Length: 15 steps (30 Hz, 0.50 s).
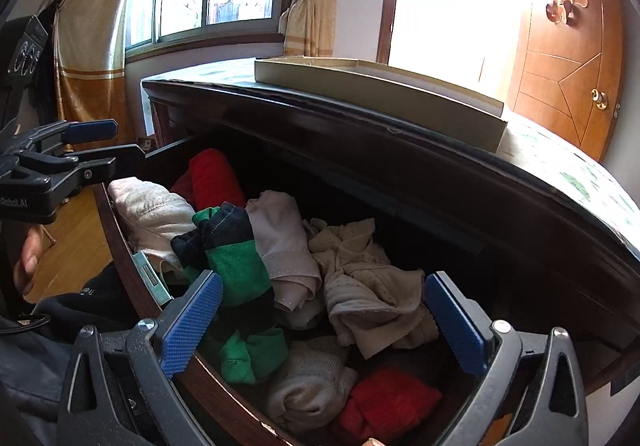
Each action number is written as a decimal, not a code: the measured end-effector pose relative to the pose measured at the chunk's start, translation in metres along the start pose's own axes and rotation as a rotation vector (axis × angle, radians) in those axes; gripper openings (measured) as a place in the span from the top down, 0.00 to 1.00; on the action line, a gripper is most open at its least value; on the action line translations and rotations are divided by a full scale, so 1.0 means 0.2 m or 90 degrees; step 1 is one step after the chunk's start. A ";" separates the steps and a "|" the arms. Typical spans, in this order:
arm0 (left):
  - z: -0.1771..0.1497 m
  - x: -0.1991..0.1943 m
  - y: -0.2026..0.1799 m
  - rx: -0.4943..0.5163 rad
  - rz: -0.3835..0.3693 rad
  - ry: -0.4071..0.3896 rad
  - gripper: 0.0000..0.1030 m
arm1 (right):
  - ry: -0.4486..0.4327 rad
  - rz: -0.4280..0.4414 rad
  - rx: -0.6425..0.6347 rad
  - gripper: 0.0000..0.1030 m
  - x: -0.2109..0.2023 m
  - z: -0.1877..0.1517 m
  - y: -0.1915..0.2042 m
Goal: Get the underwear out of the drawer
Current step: 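Lower both tools into the open drawer toward the clothes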
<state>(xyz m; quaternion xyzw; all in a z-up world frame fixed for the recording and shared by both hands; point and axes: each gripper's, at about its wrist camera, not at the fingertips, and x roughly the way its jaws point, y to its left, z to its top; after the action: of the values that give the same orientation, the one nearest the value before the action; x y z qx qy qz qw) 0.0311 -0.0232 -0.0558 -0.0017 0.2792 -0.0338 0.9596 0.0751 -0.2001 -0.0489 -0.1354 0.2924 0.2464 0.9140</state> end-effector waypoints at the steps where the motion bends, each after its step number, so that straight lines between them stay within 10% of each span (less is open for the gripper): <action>1: 0.00 0.00 0.00 0.001 0.000 0.000 0.00 | 0.009 -0.002 -0.005 0.01 0.00 0.01 0.00; 15: 0.05 0.01 0.13 -0.039 0.016 0.007 0.00 | 0.103 0.080 0.019 0.01 0.07 0.02 -0.04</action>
<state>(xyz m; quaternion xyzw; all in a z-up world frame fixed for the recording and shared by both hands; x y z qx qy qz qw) 0.0397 0.0026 -0.0496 -0.0275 0.2856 -0.0127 0.9579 0.0916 -0.1992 -0.0534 -0.1224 0.3772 0.2873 0.8719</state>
